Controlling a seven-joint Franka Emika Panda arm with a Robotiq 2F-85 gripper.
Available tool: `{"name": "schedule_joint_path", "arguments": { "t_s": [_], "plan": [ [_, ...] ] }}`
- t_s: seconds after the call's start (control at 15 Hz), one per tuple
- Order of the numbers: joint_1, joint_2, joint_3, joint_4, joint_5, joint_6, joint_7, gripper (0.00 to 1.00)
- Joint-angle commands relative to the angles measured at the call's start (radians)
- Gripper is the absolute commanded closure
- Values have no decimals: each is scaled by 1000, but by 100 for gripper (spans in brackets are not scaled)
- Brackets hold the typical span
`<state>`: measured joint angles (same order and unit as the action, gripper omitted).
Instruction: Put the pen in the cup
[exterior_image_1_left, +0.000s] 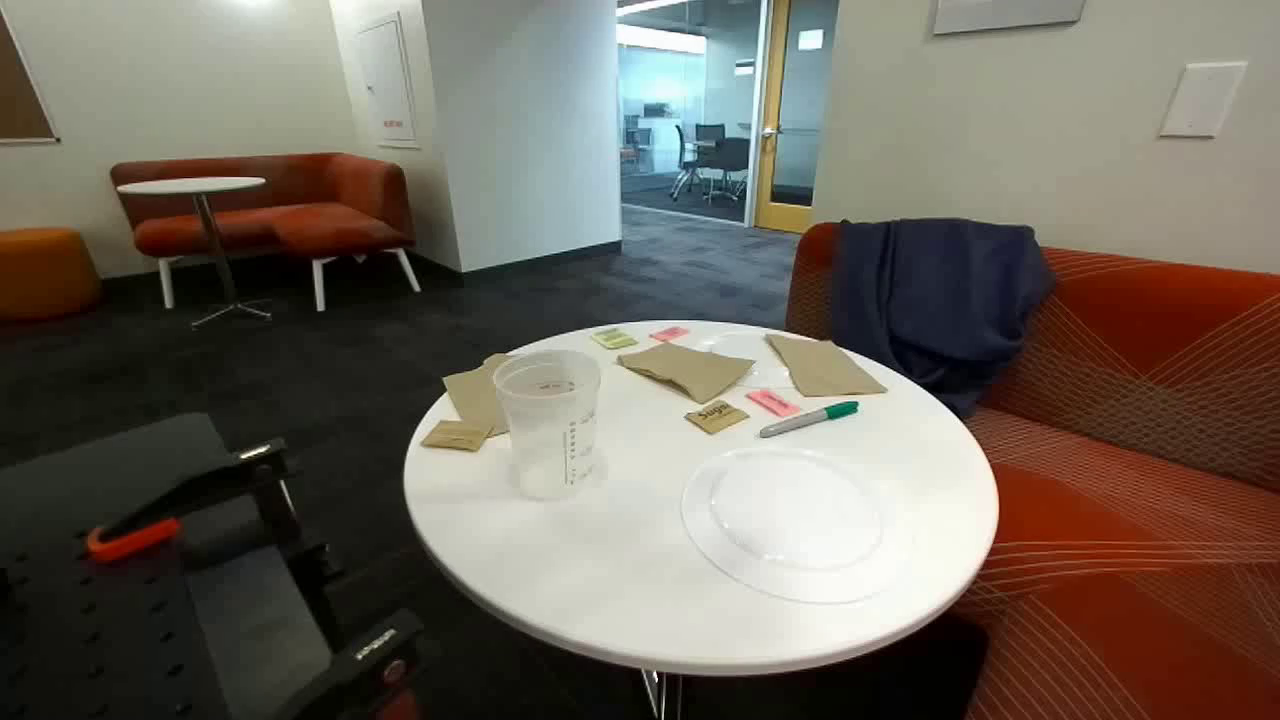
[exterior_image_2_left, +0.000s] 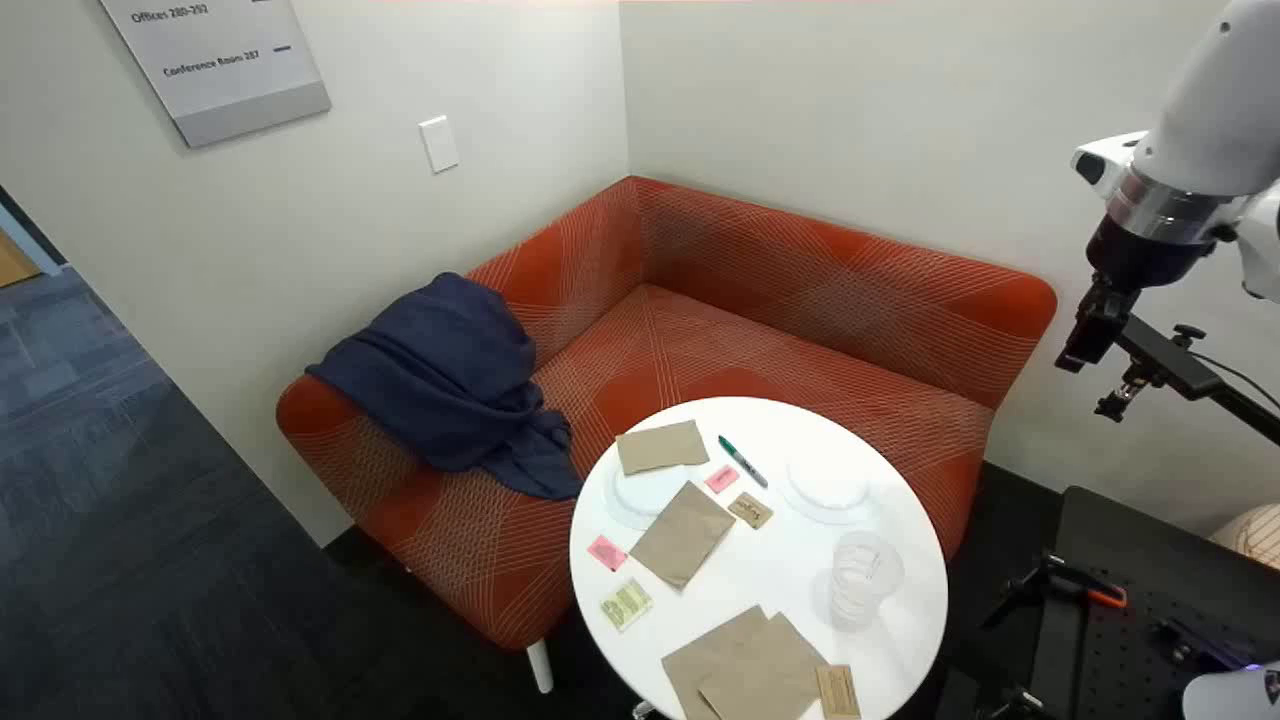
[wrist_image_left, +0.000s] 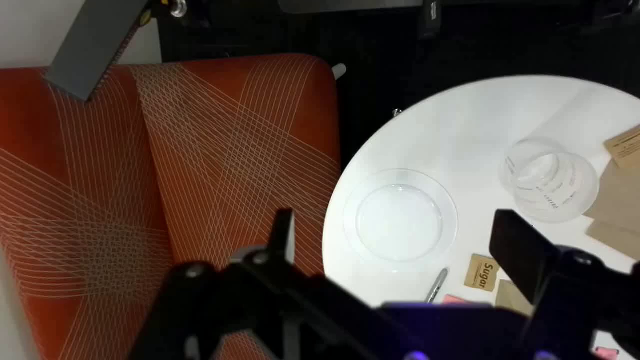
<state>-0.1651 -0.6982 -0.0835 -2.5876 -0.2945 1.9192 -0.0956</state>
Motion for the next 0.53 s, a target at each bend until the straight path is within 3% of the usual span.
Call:
{"name": "schedule_joint_path", "arguments": {
  "t_s": [0.0,0.47],
  "plan": [
    [11,0,-9,2,-6,-4,6,0],
    [16,11,-9,10,-2,1,4,0]
  ]
}}
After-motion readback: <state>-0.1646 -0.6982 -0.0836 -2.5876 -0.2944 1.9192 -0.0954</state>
